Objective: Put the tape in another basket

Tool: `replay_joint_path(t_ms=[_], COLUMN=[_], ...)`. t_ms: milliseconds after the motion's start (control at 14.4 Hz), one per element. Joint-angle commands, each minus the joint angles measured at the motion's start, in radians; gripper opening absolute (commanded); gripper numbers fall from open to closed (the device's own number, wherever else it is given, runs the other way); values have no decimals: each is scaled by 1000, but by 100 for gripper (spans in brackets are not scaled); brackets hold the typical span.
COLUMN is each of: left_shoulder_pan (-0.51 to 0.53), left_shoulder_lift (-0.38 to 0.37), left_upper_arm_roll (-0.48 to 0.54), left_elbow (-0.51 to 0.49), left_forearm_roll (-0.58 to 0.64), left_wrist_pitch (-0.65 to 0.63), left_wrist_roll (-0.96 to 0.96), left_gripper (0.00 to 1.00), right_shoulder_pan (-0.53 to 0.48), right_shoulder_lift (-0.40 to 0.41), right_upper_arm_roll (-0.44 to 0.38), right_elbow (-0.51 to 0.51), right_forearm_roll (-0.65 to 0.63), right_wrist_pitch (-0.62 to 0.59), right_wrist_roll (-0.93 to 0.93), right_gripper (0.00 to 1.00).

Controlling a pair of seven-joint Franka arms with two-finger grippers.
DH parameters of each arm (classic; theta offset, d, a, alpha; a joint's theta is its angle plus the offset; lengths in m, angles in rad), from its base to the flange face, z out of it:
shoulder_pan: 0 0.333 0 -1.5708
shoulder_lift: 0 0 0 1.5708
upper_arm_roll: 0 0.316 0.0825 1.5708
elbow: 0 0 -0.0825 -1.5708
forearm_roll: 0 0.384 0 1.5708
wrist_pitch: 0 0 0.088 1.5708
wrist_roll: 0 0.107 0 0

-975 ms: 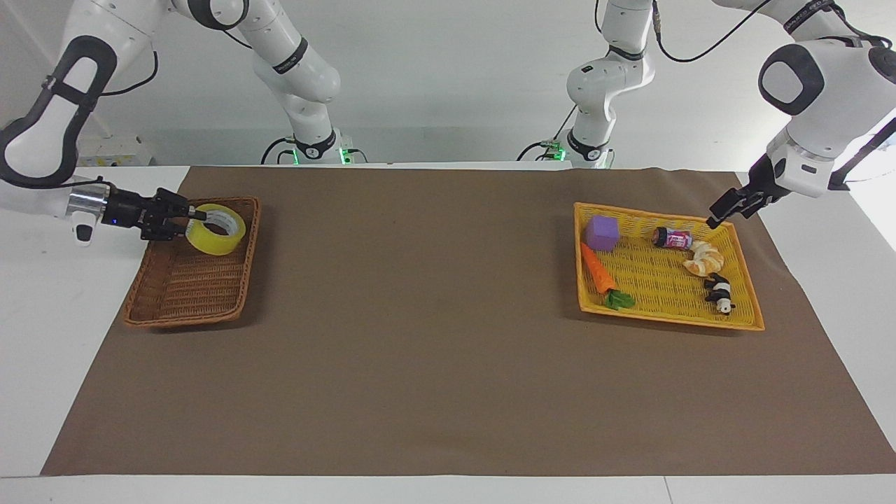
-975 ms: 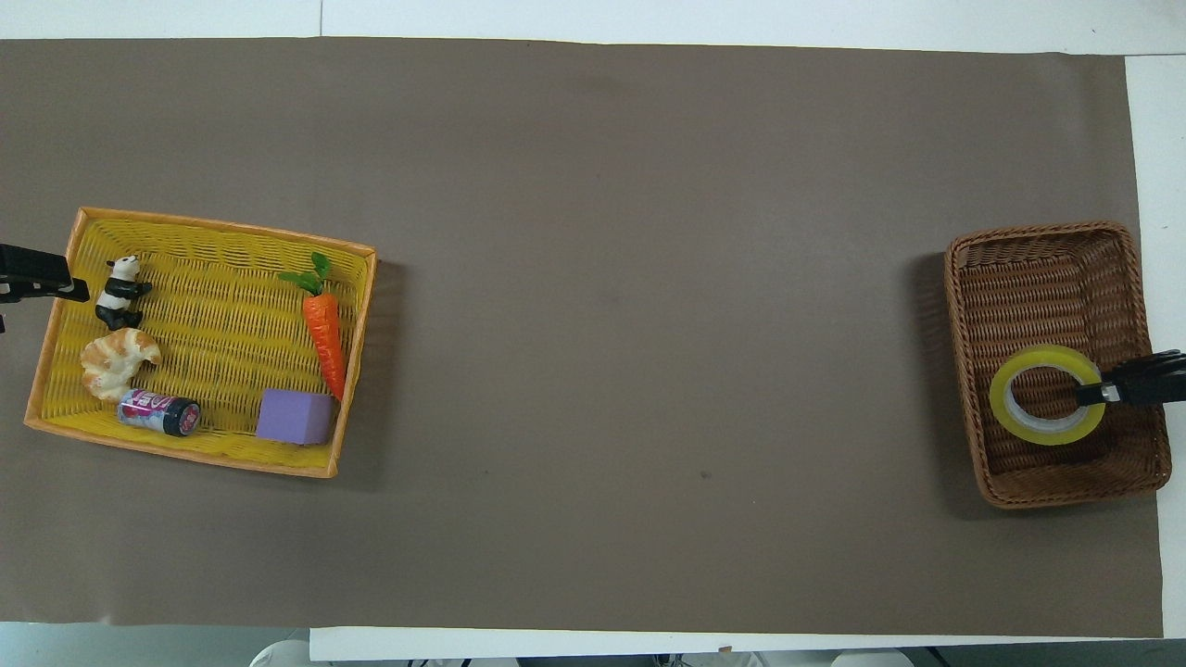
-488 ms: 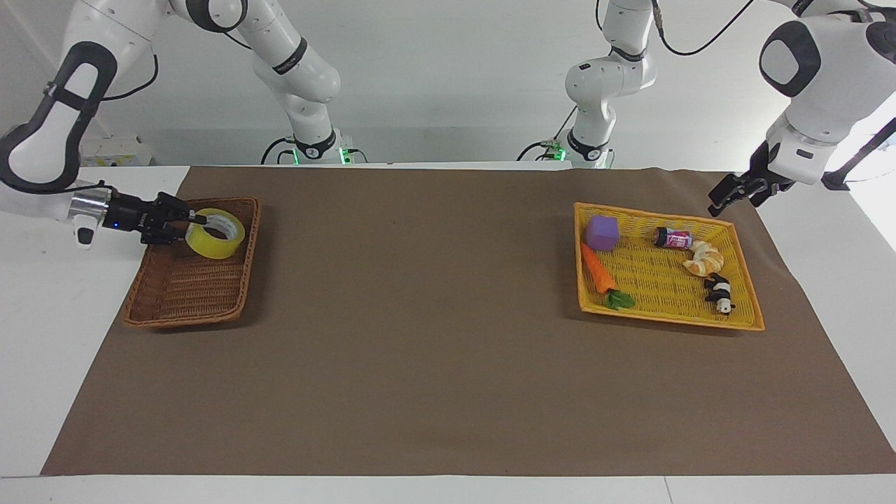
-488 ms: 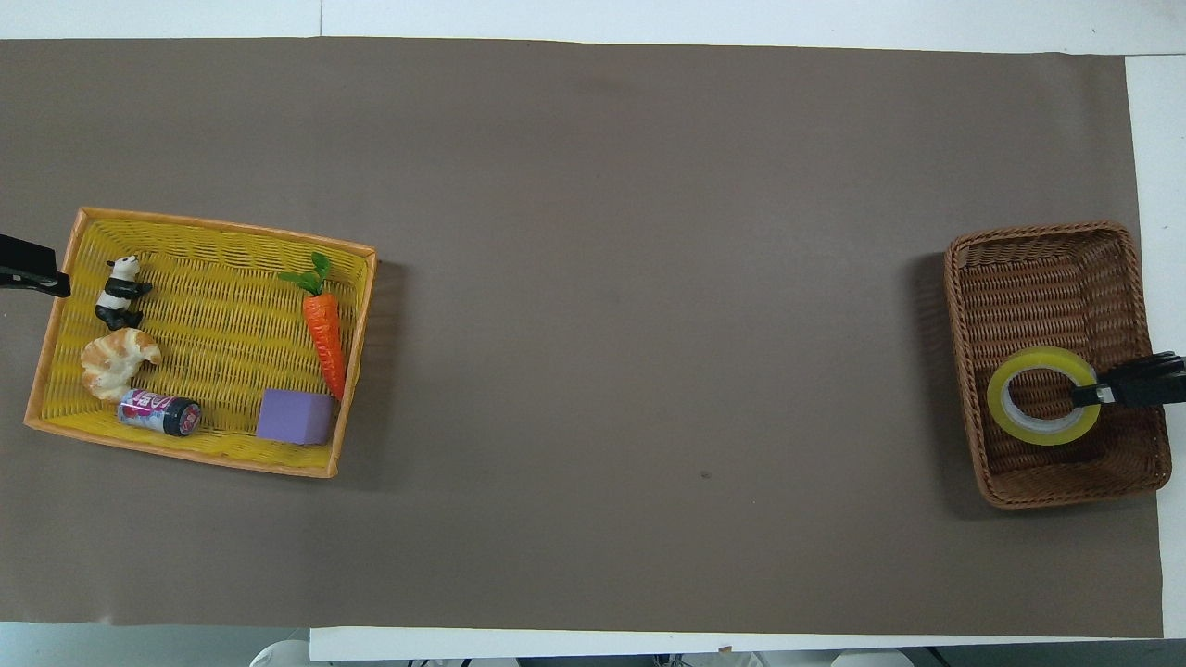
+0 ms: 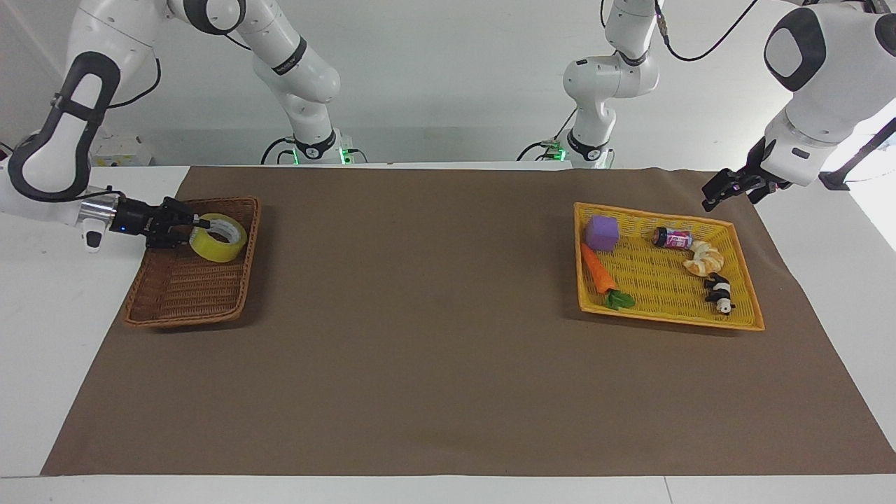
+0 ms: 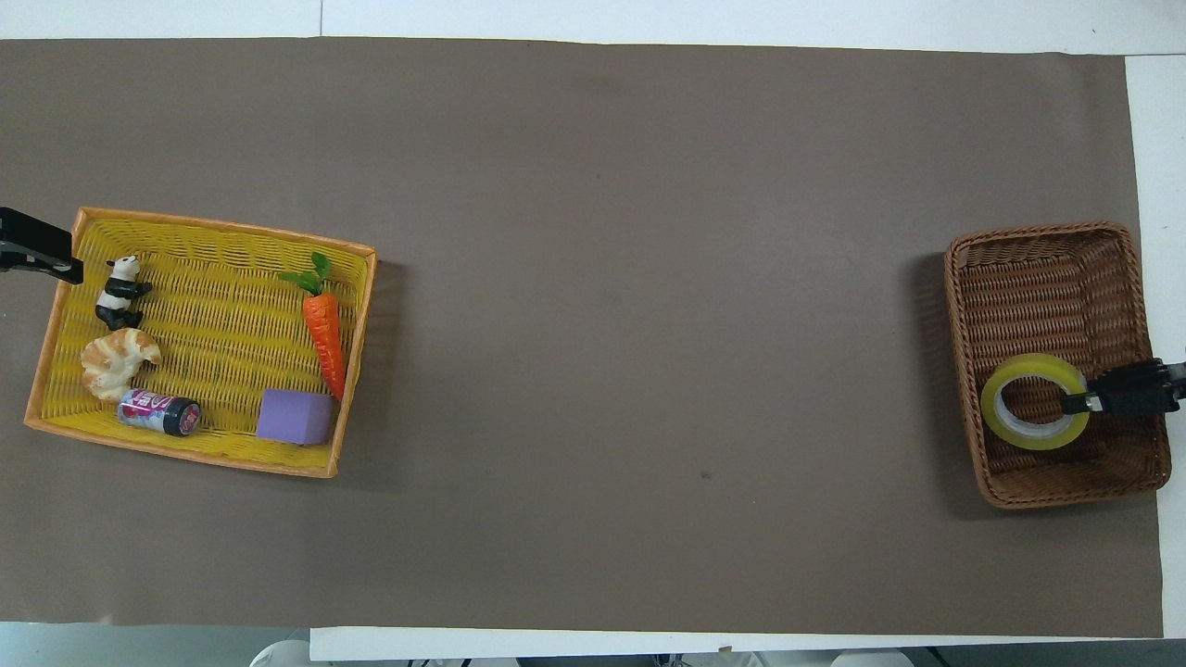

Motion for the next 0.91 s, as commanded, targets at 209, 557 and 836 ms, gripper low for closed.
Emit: replay_joint_path(t_ms=[209,557,836], left_shoulder_pan=[-25,-29,-28], left_shoulder_lift=[4,-34,-23], left_upper_arm_roll=[29,25,6], left_elbow=[40,-43,-43], left_forearm_roll=[13,-7,-8], left_wrist_pitch=[-33,68,84], left_wrist_roll=[26,30,29], left_gripper=[100,100,100], right_shoulder_pan=[0,148,282], right_shoulder_lift=[-11,-212,-333], right_upper_arm_roll=[5,8,13], right_elbow=[10,32,79], right_forearm_roll=[-32,-231,-293], right_wrist_pitch=[61,164,164], right_wrist_roll=[-42,123,385], right_gripper=[100,100,100])
